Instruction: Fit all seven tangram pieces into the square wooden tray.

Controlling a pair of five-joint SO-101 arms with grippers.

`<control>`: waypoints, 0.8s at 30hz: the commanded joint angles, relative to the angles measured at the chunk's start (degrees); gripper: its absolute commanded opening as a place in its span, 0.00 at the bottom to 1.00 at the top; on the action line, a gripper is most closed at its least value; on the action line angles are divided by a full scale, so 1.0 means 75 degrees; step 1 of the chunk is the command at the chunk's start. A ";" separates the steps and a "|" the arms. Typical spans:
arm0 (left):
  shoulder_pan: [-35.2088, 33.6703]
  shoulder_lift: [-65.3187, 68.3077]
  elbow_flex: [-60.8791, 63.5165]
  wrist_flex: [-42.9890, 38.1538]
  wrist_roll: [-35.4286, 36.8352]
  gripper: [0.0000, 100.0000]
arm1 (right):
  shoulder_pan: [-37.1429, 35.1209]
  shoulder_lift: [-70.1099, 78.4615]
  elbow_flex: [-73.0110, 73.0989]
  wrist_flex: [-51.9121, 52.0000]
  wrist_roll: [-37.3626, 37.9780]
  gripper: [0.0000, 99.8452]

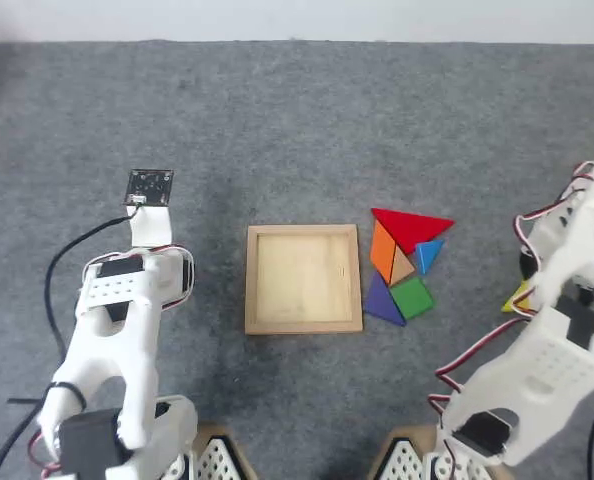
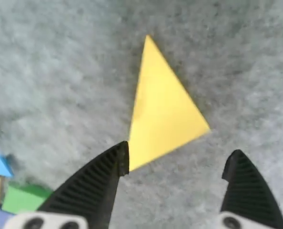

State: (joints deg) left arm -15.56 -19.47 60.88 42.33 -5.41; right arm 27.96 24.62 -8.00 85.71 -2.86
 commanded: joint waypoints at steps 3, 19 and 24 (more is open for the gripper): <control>0.0035 -0.0047 -0.0041 -0.0164 -0.0094 0.12 | -0.0287 0.0416 0.0082 -0.0779 -0.0516 0.32; 0.0035 -0.0047 -0.0041 -0.0164 -0.0094 0.12 | -0.0240 0.1471 -0.0176 -0.1073 -0.0469 0.24; 0.0035 -0.0047 -0.0041 -0.0164 -0.0094 0.12 | -0.0252 0.1483 -0.0176 -0.1155 -0.0445 0.16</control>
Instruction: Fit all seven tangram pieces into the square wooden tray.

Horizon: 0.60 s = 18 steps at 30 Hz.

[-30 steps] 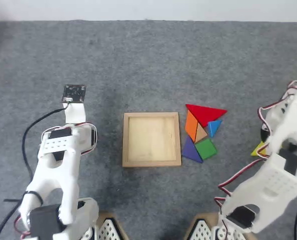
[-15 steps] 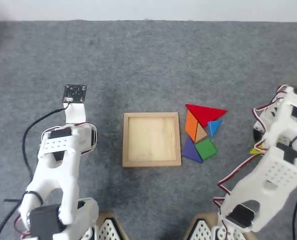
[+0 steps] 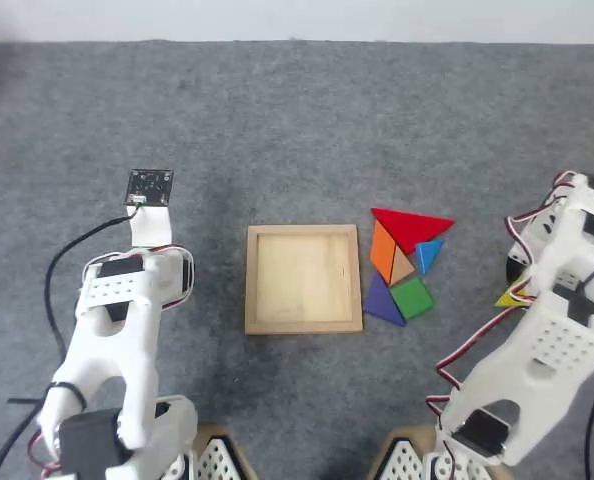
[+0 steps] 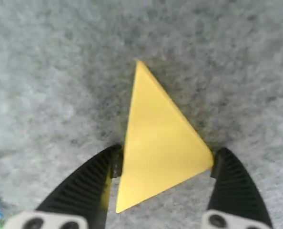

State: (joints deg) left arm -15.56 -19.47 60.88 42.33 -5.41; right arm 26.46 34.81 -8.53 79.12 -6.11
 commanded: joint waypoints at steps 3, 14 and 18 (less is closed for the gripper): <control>0.0035 -0.0047 -0.0041 -0.0164 -0.0094 0.12 | -0.0041 0.0088 -0.0105 -0.0275 -0.0012 0.10; 0.0035 -0.0047 -0.0041 -0.0164 -0.0105 0.12 | -0.0076 0.0088 -0.2098 0.1143 0.0000 0.10; 0.0035 -0.0047 -0.0041 -0.0164 -0.0105 0.12 | -0.0100 0.0088 -0.2989 0.1752 0.0305 0.09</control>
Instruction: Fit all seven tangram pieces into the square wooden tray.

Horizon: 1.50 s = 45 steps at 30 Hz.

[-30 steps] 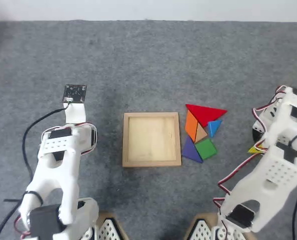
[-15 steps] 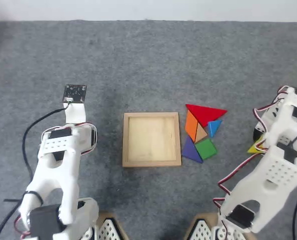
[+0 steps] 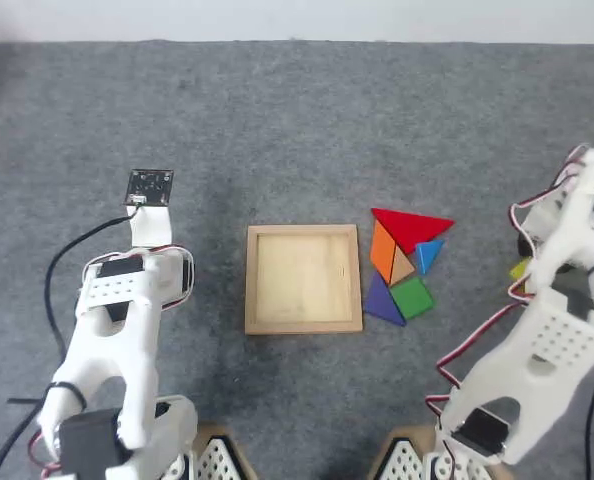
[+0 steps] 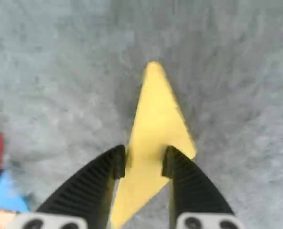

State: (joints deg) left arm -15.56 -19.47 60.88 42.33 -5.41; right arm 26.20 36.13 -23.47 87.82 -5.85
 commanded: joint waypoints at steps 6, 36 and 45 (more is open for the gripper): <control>0.0035 -0.0047 -0.0041 -0.0164 -0.0105 0.12 | -0.0053 -0.0088 -0.1735 0.1131 0.0352 0.10; 0.0035 -0.0047 -0.0053 -0.0164 -0.0105 0.12 | 0.0041 0.1612 -0.1618 0.0779 -0.0023 0.25; 0.0035 -0.0047 -0.0053 -0.0164 -0.0105 0.12 | 0.0322 -0.0088 -0.1594 0.1635 0.0340 0.36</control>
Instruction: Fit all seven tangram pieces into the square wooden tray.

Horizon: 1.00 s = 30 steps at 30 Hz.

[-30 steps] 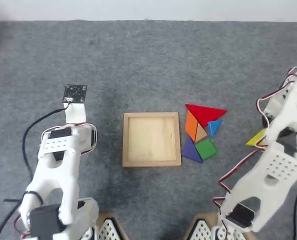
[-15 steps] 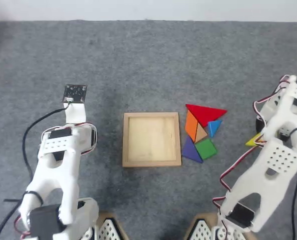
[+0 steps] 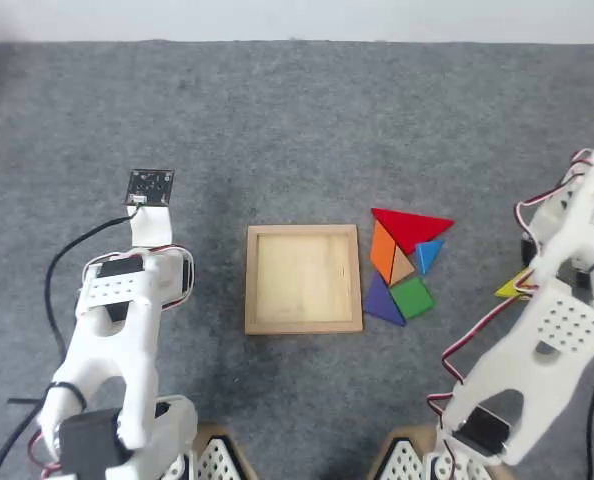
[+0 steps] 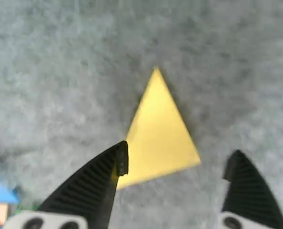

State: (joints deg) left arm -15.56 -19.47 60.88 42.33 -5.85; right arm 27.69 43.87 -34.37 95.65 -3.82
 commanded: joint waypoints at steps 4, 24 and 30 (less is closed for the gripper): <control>0.0035 -0.0047 -0.0053 -0.0164 -0.0047 0.12 | 0.0006 -0.1319 0.0574 0.0674 -0.0305 0.35; 0.0047 -0.0047 -0.0053 -0.0164 -0.0047 0.12 | -0.0334 -0.1319 0.2520 -0.2034 -0.1512 0.35; 0.0047 -0.0047 -0.0041 -0.0164 -0.0047 0.12 | -0.0346 -0.1248 0.2262 -0.2022 -0.1465 0.23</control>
State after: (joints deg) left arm -15.56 -19.47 60.88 42.33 -5.85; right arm 25.93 35.43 -13.36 80.79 -14.55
